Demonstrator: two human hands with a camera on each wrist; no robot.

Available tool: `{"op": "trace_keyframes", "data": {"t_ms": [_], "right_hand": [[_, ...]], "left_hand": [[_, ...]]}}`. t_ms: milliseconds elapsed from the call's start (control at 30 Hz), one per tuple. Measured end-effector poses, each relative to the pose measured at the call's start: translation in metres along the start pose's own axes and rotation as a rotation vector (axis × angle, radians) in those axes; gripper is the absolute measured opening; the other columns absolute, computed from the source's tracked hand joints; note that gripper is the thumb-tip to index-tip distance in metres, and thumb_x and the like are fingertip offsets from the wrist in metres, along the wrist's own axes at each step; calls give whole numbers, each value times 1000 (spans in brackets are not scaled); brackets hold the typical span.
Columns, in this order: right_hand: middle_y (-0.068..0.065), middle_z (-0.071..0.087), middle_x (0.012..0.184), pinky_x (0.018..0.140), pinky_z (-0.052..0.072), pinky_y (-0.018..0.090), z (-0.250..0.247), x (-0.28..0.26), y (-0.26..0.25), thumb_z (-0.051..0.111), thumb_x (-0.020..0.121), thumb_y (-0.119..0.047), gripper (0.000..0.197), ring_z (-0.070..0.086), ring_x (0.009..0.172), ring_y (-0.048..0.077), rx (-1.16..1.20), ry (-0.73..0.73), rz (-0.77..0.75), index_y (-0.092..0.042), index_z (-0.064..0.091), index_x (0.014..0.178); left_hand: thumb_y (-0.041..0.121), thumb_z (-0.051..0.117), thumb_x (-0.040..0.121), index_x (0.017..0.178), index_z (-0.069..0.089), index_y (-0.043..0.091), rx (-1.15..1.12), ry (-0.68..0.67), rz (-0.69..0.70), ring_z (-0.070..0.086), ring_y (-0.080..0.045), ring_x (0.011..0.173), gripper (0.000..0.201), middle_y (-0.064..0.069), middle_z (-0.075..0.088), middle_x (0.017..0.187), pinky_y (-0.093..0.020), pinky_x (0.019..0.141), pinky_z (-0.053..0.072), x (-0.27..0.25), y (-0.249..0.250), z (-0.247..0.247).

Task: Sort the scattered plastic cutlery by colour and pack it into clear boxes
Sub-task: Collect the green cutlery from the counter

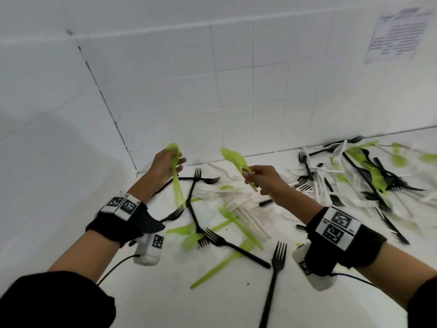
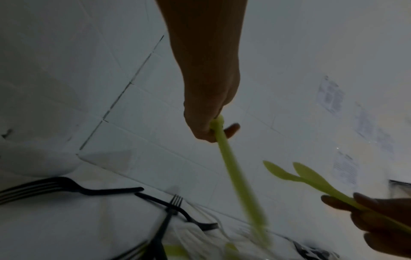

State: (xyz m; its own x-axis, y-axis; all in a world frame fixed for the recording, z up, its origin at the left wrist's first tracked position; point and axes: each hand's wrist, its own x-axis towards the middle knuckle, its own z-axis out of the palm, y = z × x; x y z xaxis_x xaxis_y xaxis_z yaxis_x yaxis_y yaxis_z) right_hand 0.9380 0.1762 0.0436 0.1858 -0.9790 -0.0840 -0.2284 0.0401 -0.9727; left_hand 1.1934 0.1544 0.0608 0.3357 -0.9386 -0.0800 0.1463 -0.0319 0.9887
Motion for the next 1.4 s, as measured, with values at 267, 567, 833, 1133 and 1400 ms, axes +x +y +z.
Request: {"op": "trace_keyframes", "data": {"t_ms": [267,567,833,1133,1400], "right_hand": [[-3,57,67,38,31,7,29,-41,12,60,90,-17,6,48,45,-7,-15,-67,-139,-13,62,93],[-12,55,66,45,32,7,44,-51,31,62,88,-26,9,47,48,-5,-82,-112,-139,-18,65,90],[1,58,79,46,44,13,58,-46,21,54,91,-9,21,50,61,7,-79,-69,-167,-7,68,107],[8,62,76,44,49,15,87,-58,22,60,87,-8,24,55,52,6,-157,-101,-272,-6,68,109],[16,60,70,69,46,32,90,-76,27,45,96,-20,36,54,68,21,-240,-261,-111,-11,56,62]], "left_hand": [[24,35,102,81,50,11,-226,-140,-142,47,-5,37,29,-4,48,70,-14,35,34,-51,-25,44],[8,43,98,83,55,12,-273,-111,-212,64,-8,52,19,1,63,62,-25,56,48,-74,-45,38],[10,39,100,80,51,7,-454,-26,-318,54,-7,40,24,-5,53,62,-17,43,49,-83,-47,19],[23,34,102,84,50,1,-569,5,-332,58,-22,74,32,-12,58,79,-35,76,48,-100,-51,19],[12,38,100,83,51,10,-584,-33,-179,58,-7,47,21,4,55,49,-23,64,43,-106,-53,18]]}}
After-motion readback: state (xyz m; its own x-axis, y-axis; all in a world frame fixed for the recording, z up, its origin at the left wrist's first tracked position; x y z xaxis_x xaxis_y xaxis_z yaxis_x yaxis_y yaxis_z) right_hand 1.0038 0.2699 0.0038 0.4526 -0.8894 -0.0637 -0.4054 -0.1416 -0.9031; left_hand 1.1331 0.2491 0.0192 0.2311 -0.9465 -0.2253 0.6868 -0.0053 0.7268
